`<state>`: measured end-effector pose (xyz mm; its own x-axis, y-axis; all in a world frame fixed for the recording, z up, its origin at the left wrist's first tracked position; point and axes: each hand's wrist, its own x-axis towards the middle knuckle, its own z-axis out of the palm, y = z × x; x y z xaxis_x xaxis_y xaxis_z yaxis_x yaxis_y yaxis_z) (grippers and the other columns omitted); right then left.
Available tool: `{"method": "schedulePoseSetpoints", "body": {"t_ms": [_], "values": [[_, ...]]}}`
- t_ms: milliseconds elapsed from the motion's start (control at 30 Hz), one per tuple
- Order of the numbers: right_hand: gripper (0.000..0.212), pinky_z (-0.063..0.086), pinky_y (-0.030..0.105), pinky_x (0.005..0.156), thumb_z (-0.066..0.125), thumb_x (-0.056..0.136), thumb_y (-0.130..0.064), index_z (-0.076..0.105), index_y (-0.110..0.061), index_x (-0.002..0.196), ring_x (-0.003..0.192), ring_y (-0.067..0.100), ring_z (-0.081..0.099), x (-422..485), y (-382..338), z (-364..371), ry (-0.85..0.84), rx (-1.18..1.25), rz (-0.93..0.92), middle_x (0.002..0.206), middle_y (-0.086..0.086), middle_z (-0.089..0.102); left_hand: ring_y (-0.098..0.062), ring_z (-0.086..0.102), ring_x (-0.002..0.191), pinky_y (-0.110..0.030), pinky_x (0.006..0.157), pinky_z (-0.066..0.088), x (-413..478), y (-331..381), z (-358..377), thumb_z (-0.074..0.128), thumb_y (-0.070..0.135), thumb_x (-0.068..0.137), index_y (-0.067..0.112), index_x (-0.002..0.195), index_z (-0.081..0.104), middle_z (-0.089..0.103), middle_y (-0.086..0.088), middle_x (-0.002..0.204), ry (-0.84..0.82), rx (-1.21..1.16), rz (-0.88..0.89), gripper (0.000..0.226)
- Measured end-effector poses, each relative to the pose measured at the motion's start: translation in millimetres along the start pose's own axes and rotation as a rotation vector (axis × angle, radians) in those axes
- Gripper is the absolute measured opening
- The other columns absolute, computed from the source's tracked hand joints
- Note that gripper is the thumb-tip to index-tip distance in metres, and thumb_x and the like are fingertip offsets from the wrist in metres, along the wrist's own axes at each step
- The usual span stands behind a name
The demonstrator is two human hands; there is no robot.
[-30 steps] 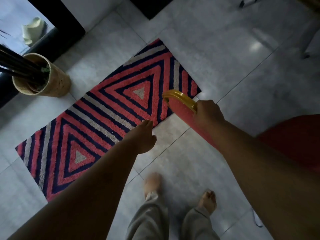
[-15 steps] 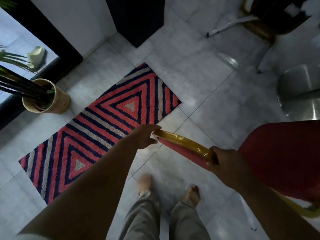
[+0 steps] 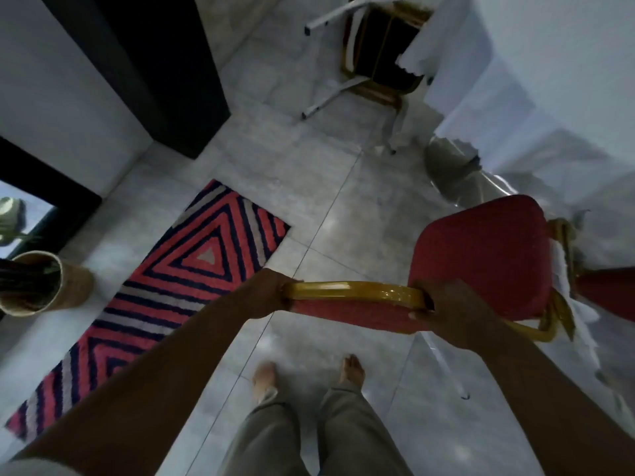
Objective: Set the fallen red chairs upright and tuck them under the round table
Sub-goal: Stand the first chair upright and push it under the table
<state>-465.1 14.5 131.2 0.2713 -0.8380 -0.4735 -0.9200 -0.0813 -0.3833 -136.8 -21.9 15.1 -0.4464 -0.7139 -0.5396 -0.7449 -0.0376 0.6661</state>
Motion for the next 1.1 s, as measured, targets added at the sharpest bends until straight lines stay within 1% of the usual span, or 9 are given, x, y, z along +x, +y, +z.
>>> {"method": "schedulePoseSetpoints", "body": {"t_ms": [100,267,433,567,633,733,867,967,1100], "values": [[0.023,0.044,0.025,0.056,0.074,0.074,-0.023,0.056,-0.036,0.082,0.055,0.003,0.056,-34,12,-24,0.064,0.038,0.035,0.061,-0.014,0.058,-0.007,0.06,0.109,-0.004,0.084,0.042,-6,45,-5,0.08,0.011,0.073,0.016,0.127,0.058,0.062,0.008,0.12,-0.032,0.022,0.081,0.058],[0.021,0.047,0.021,0.055,0.076,0.068,-0.018,0.067,-0.03,0.083,0.058,0.001,0.06,-106,45,-58,0.192,0.122,0.137,0.063,-0.012,0.064,0.019,0.056,0.064,0.0,0.057,0.039,-17,142,-9,0.08,0.01,0.073,0.015,0.111,0.069,0.059,0.03,0.077,-0.096,0.058,0.224,0.04],[0.014,0.056,0.04,0.062,0.078,0.069,-0.01,0.065,-0.013,0.069,0.065,0.021,0.064,-163,77,-63,0.386,0.26,0.346,0.068,0.007,0.066,-0.012,0.064,0.069,-0.024,0.062,0.048,-26,218,6,0.078,0.03,0.075,0.023,0.089,0.07,0.07,0.002,0.078,-0.124,0.261,0.382,0.017],[0.009,0.045,0.013,0.056,0.068,0.074,0.005,0.064,0.005,0.082,0.072,0.025,0.059,-200,97,-69,0.541,0.377,0.485,0.075,0.008,0.061,-0.018,0.065,0.069,-0.029,0.063,0.05,-31,273,22,0.075,0.029,0.076,0.024,0.079,0.066,0.069,-0.003,0.075,-0.125,0.368,0.469,0.012],[0.005,0.043,0.01,0.048,0.066,0.073,0.01,0.062,0.007,0.074,0.065,0.027,0.059,-209,108,-72,0.589,0.427,0.545,0.065,0.007,0.057,-0.015,0.063,0.067,-0.026,0.06,0.048,-30,294,24,0.076,0.027,0.076,0.022,0.081,0.066,0.067,0.0,0.072,-0.115,0.385,0.482,0.012],[0.007,0.052,0.032,0.054,0.069,0.065,0.01,0.064,0.008,0.069,0.064,0.033,0.063,-216,122,-78,0.677,0.448,0.581,0.066,0.022,0.065,-0.008,0.061,0.063,-0.022,0.058,0.043,-29,320,19,0.077,0.025,0.075,0.02,0.084,0.066,0.065,0.006,0.07,-0.078,0.406,0.554,0.014],[0.02,0.058,0.044,0.066,0.07,0.059,0.01,0.07,-0.002,0.075,0.068,0.029,0.066,-216,132,-83,0.754,0.536,0.582,0.071,0.017,0.07,-0.013,0.064,0.07,-0.027,0.065,0.05,-30,345,7,0.075,0.022,0.077,0.016,0.099,0.068,0.072,0.0,0.082,-0.042,0.475,0.625,0.024],[0.021,0.059,0.04,0.062,0.069,0.061,0.01,0.071,-0.006,0.075,0.064,0.026,0.067,-209,140,-91,0.761,0.576,0.568,0.067,0.012,0.069,-0.012,0.062,0.069,-0.027,0.065,0.049,-28,360,-2,0.075,0.022,0.078,0.015,0.101,0.067,0.07,0.002,0.082,-0.024,0.501,0.644,0.025],[0.027,0.046,0.013,0.046,0.068,0.063,0.016,0.069,-0.007,0.077,0.056,0.015,0.061,-201,150,-101,0.771,0.665,0.517,0.063,0.004,0.065,-0.003,0.055,0.059,-0.022,0.057,0.04,-21,381,-11,0.074,0.019,0.078,0.018,0.089,0.066,0.058,0.012,0.068,-0.011,0.495,0.657,0.014]]}}
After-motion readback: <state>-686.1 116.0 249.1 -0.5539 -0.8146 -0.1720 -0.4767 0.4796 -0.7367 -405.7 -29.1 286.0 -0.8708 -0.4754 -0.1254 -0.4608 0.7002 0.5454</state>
